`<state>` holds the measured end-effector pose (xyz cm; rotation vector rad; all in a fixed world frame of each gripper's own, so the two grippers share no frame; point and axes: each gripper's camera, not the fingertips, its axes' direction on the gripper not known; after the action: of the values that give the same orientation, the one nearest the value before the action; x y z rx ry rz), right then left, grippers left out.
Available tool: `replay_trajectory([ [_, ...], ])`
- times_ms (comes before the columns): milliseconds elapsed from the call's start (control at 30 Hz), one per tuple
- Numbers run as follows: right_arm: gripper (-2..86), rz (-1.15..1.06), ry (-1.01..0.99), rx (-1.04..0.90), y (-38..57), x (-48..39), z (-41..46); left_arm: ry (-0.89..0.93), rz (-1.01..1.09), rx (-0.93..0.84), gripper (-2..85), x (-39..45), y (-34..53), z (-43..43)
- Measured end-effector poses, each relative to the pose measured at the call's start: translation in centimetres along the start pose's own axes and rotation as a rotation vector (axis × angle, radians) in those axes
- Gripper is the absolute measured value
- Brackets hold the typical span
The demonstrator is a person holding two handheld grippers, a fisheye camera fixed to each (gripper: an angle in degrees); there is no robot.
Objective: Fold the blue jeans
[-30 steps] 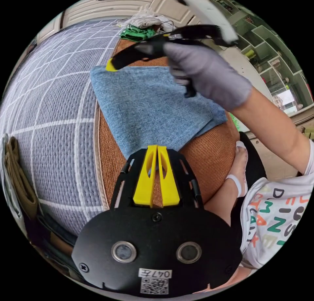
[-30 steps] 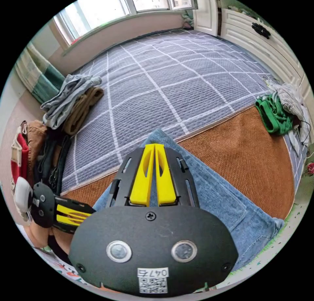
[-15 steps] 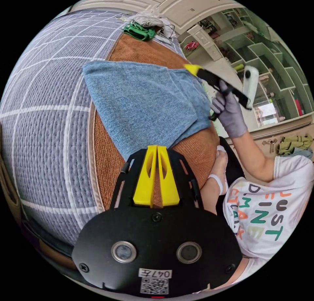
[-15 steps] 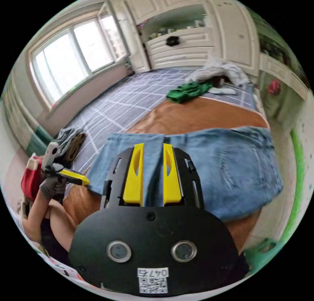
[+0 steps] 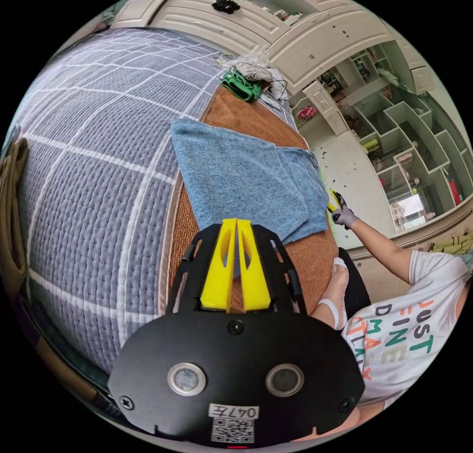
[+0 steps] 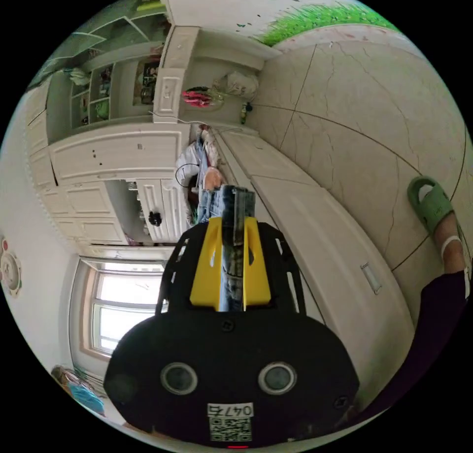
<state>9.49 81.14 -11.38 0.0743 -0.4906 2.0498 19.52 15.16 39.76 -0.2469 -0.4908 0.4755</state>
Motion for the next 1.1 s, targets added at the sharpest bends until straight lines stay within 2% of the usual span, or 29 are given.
replay_trajectory([
  [67,2.4,-0.199,0.06,-0.007,0.7,-5.7,-0.2,0.013,-0.03,0.043,-1.0,-0.1,1.0,-0.5],
  [200,2.1,-0.528,-0.069,-0.172,4.7,-18.4,2.5,0.031,-0.156,0.143,-1.0,-1.1,4.1,-1.8],
  [267,2.1,-0.766,-0.119,-0.332,11.2,-27.5,6.4,0.02,-0.231,0.158,-1.0,-1.8,5.6,-1.9],
  [367,2.2,-1.033,-0.161,-0.525,22.9,-35.5,12.0,0.031,-0.334,0.194,-1.0,-2.7,8.2,-2.3],
  [533,2.3,-1.239,-0.095,-0.795,42.2,-36.6,21.4,0.097,-0.44,0.236,-1.0,-3.5,12.3,-1.8],
  [600,2.3,-1.291,0.049,-0.938,48.5,-34.1,25.5,0.126,-0.491,0.211,-1.0,-3.8,13.8,-0.3],
  [633,2.4,-1.308,0.189,-1.038,51.8,-31.9,28.0,0.134,-0.5,0.204,-1.0,-3.8,14.2,0.1],
  [667,2.4,-1.328,0.208,-1.057,53.7,-30.7,28.6,0.15,-0.512,0.198,-1.0,-3.6,14.8,0.9],
  [733,2.4,-1.37,0.154,-0.958,54.0,-31.1,27.3,0.172,-0.516,0.199,-1.0,-3.1,15.4,1.7],
  [833,2.4,-1.289,0.118,-0.987,51.9,-33.4,27.1,0.202,-0.51,0.204,-0.9,-1.6,15.7,3.1],
  [933,2.2,-1.18,-0.001,-0.9,48.4,-38.0,25.6,0.206,-0.501,0.213,-0.8,0.3,15.7,4.5],
  [1033,2.2,-1.277,-0.081,-0.765,48.2,-43.2,23.3,0.22,-0.483,0.245,-0.4,2.1,16.3,5.4],
  [1100,2.2,-1.385,-0.08,-0.779,50.2,-44.6,23.2,0.247,-0.509,0.304,1.6,2.5,17.6,5.7],
])
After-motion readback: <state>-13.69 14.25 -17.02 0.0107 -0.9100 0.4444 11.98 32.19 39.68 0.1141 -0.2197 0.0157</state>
